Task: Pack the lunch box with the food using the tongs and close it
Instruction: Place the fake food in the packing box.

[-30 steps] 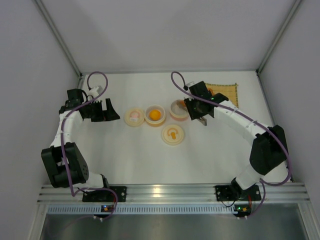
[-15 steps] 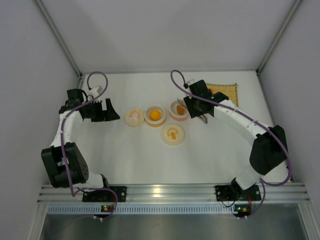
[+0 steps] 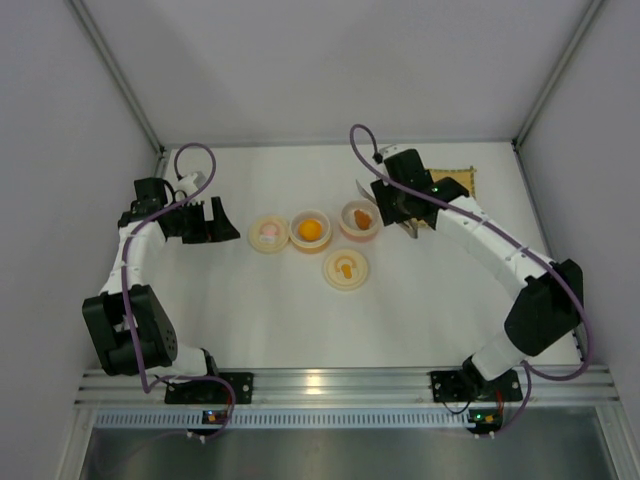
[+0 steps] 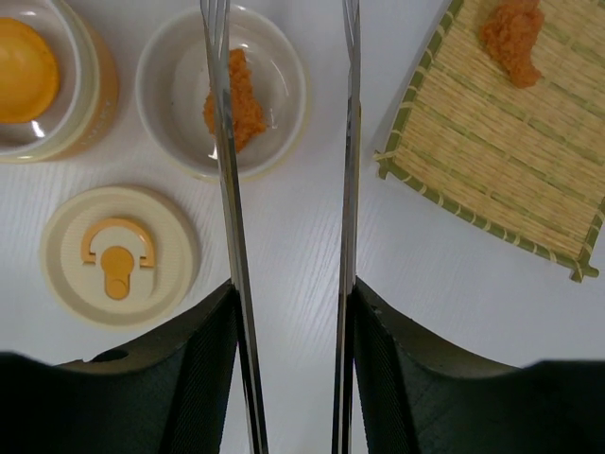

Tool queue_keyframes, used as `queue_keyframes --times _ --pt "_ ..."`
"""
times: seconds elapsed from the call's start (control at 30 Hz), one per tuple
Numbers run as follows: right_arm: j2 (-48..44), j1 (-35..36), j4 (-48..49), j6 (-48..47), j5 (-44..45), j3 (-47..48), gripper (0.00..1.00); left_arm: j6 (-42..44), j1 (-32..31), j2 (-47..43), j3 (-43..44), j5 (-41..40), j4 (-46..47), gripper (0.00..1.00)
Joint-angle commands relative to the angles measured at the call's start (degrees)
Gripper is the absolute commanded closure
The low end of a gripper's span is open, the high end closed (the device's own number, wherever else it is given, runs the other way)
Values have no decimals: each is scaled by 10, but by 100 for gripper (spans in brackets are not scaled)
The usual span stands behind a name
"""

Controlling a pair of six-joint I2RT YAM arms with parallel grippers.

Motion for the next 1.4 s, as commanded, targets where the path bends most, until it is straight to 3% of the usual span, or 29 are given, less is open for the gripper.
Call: queue_keyframes --times 0.0,0.23,0.53,1.03,1.37 --pt "-31 -3 -23 9 -29 55 54 6 3 -10 21 5 9 2" --pt "-2 10 -105 11 -76 101 62 6 3 -13 17 4 8 2" --pt "31 16 -153 20 -91 114 63 8 2 -14 15 4 9 2" --pt "71 16 -148 17 -89 97 52 8 3 -13 14 3 10 2" --pt "86 16 -150 11 -84 98 52 7 3 -9 16 2 13 2"
